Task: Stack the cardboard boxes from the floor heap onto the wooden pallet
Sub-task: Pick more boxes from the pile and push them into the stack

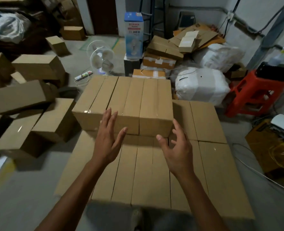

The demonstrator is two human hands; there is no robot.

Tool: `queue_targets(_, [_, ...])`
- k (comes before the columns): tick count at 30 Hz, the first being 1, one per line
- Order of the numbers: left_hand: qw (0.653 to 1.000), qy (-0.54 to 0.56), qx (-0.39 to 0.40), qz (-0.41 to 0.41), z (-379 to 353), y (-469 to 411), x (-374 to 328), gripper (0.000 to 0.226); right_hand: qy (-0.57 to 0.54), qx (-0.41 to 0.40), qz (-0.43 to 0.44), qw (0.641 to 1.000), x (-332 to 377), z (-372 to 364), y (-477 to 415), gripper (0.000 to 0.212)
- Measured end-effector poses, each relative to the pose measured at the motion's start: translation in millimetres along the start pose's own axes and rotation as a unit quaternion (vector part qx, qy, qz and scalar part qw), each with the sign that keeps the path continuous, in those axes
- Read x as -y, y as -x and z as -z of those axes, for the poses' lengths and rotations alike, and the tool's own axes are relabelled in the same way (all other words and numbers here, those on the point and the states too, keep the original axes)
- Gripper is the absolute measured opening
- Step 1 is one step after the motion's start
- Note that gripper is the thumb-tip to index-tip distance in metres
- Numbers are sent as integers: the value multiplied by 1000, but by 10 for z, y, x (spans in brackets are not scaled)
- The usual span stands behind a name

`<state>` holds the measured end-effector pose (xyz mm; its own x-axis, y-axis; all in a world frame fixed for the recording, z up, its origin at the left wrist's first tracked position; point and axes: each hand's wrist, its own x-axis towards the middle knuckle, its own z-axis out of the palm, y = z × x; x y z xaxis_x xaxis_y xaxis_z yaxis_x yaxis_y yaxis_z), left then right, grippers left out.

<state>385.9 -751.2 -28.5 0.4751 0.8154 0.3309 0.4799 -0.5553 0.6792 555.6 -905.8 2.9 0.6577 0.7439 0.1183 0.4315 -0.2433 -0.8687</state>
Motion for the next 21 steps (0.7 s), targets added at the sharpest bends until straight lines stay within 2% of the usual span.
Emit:
queue_targets(5, [999,-14,11,37,491,1323,-102,84,-12,45,13,999,-20,-151,1190,74])
queue_targets(10, [993,-43,10,112,959,2367,20,71,-45,127,-21,991,38,-438,2043,73])
queue_targets(14, [983,-74,15,165,1299,2940,218,69,-41,202,-32,978,118,-782,2444,73])
queue_targets(16, [979,-88,15,184,1473,3150,337,68,-39,235,-22,971,197,-970,2565,66])
queue_targets(21, [966,-100,-4,239,1950,3427,706,66,-24,305,11,952,533,-1538,2697,66])
